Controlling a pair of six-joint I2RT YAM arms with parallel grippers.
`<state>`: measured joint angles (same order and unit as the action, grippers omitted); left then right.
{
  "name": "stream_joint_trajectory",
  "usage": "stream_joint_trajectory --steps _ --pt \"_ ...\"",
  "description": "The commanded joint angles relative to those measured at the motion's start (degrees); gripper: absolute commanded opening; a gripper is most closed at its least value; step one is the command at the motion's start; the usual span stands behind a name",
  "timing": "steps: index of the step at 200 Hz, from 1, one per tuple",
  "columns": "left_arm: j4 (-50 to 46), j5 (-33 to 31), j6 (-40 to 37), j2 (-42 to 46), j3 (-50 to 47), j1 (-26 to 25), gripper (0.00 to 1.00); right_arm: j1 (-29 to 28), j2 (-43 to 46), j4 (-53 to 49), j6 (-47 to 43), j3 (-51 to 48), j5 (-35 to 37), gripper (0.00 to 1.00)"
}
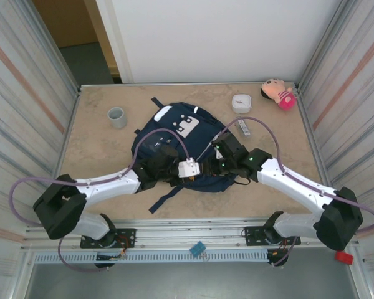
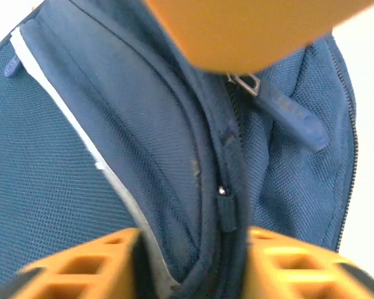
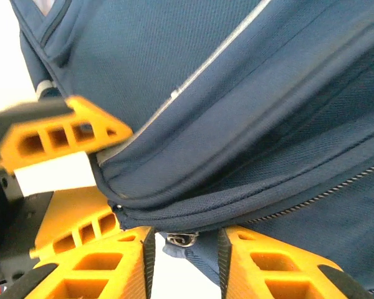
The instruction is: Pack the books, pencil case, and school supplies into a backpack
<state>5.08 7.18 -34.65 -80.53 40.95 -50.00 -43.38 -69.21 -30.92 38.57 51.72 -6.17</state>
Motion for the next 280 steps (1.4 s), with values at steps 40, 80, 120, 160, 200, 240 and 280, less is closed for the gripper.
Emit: stream_joint_trajectory --steps 40,80,120,160,200,240,280 --pt "0.4 10.1 6.6 3.7 0.3 1.3 0.08 -0.8 11.4 -1.6 4.9 -1.8 2.9 0.4" --pt "-1.9 12.8 8.9 4.4 1.9 1.5 0.08 -9.0 10.3 -0.6 14.6 -2.9 9.6 0.41" --pt "-2.5 15.4 10.7 4.5 3.4 2.3 0.08 -10.2 4.6 -0.1 15.3 -2.0 13.8 0.43" --pt "-1.9 16.5 12.1 5.3 3.4 2.9 0.08 -10.2 0.2 2.7 13.7 -1.5 13.3 0.41" --pt "-3.7 15.3 11.1 6.4 3.1 3.3 0.08 -9.6 -1.2 -7.1 14.5 2.3 19.5 0.18" --pt "-6.1 13.6 9.5 7.3 2.2 3.5 0.08 -5.3 1.8 -9.9 11.6 2.5 15.0 0.01" --pt "-7.2 12.6 7.4 8.5 0.3 5.1 0.08 1.8 3.9 -10.4 2.4 2.9 2.2 0.0"
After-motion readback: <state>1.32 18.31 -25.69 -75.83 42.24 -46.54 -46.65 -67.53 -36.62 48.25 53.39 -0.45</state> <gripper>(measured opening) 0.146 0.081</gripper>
